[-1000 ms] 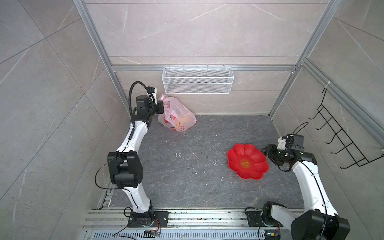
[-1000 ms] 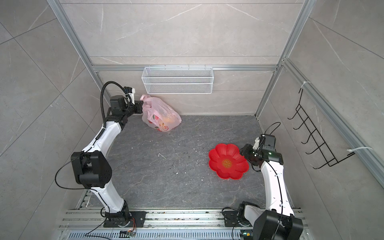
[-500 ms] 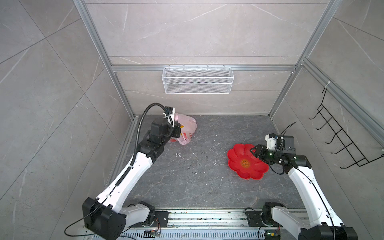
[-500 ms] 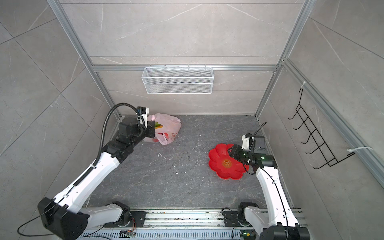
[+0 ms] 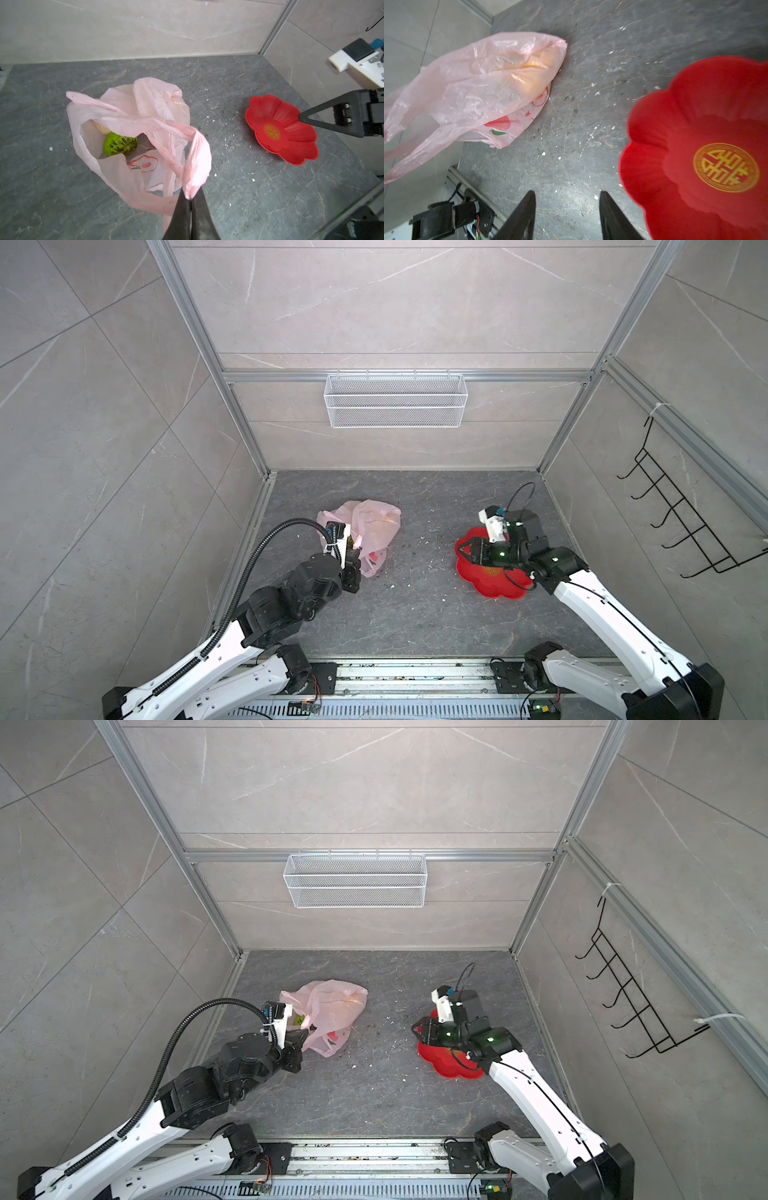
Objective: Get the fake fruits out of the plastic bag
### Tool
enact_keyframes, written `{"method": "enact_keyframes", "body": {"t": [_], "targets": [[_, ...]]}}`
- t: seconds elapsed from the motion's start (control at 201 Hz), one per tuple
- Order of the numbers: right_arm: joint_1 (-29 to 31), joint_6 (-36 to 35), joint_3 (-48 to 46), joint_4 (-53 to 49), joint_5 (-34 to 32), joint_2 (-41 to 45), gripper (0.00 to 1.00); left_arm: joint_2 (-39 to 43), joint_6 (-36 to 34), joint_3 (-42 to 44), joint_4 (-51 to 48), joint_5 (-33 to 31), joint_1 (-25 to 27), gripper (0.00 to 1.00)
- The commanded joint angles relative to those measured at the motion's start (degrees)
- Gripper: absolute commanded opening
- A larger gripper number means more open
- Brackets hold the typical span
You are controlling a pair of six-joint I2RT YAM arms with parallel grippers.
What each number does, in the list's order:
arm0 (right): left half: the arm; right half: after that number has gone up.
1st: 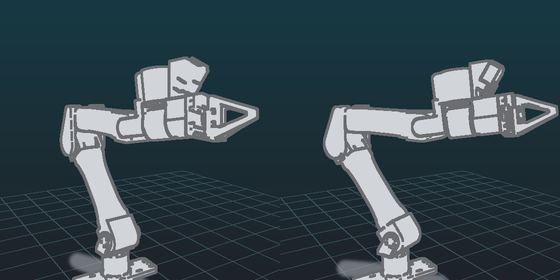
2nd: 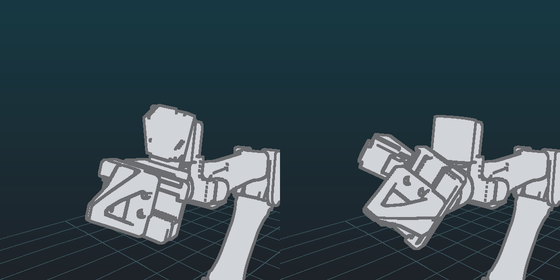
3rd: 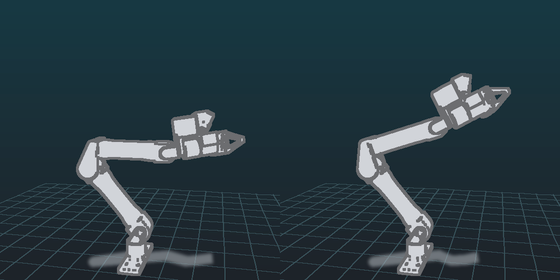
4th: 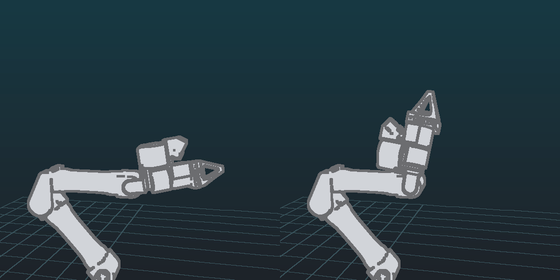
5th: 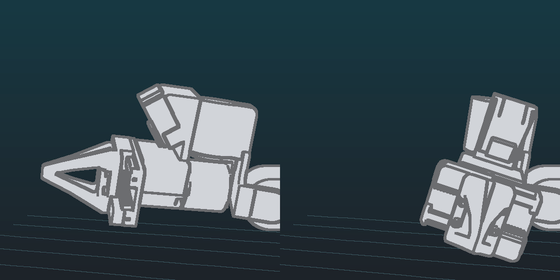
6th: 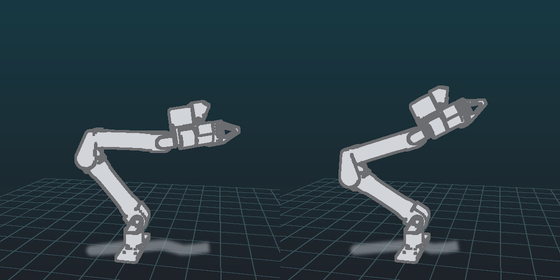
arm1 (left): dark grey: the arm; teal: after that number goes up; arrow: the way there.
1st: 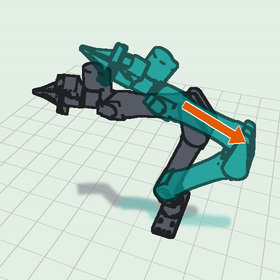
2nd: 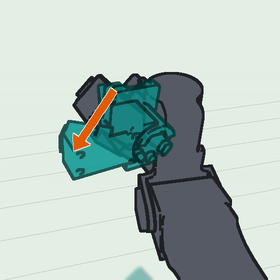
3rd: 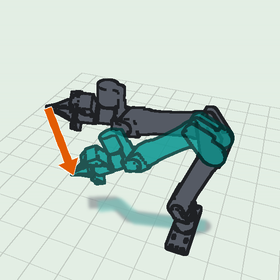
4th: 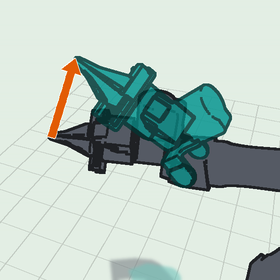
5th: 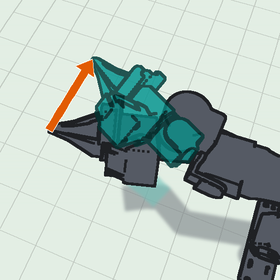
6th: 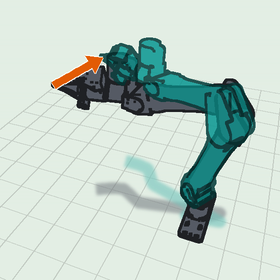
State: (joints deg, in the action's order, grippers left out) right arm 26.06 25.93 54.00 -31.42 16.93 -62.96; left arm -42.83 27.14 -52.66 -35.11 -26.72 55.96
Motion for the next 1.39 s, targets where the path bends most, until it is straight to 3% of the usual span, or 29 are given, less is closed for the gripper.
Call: {"method": "enact_keyframes", "body": {"t": [0.0, 0.035, 0.224, 0.378, 0.587, 0.742, 0.811, 1.254, 1.389], "targets": [[7.2, 0.2, 4.5, 2.9, -7.1, -4.3, 0.52, -2.1, 7.3, -1.6, -7.0, -4.8, 1.5, 0.02], [9.1, 0.3, 5.6, 3.6, -8.5, -5.8, 0.52, -3.2, 8.3, -2.6, -9.0, -5.6, 1.5, 0.06], [16.5, -0.4, 10.6, 7.8, -12.9, -11.2, 0.52, -8.1, 11.2, -7.9, -14.2, -11.4, 1.5, 0.48], [24.5, -0.8, 14.1, 8.5, -20.7, -12.3, 0.52, -9.7, 13.1, -12.2, -17.1, -17.1, 1.4, 0.66], [34.3, 2.7, 16.3, 9.5, -27.6, -13.0, 0.5, -8.1, 14.2, -16.8, -22.9, -20.2, 1.4, 0.69], [43.4, -1.7, 22.8, 6.5, -37.5, -17.0, 0.53, -3.4, 18.5, -17.2, -29.1, -22.7, 1.4, 0.69], [45.9, -2.9, 25.5, 6.4, -38.6, -19.5, 0.56, -1.4, 19.9, -17.2, -31.4, -23.5, 1.4, 0.69], [46.8, -0.6, 42.0, -1.4, -47.3, -35.1, 0.65, 6.8, 17.9, -13.9, -30.5, -22.4, 1.4, 0.69], [45.1, 2.0, 43.7, -2.3, -47.8, -37.9, 0.61, 6.7, 14.9, -12.2, -26.9, -20.0, 1.4, 0.71]]}}
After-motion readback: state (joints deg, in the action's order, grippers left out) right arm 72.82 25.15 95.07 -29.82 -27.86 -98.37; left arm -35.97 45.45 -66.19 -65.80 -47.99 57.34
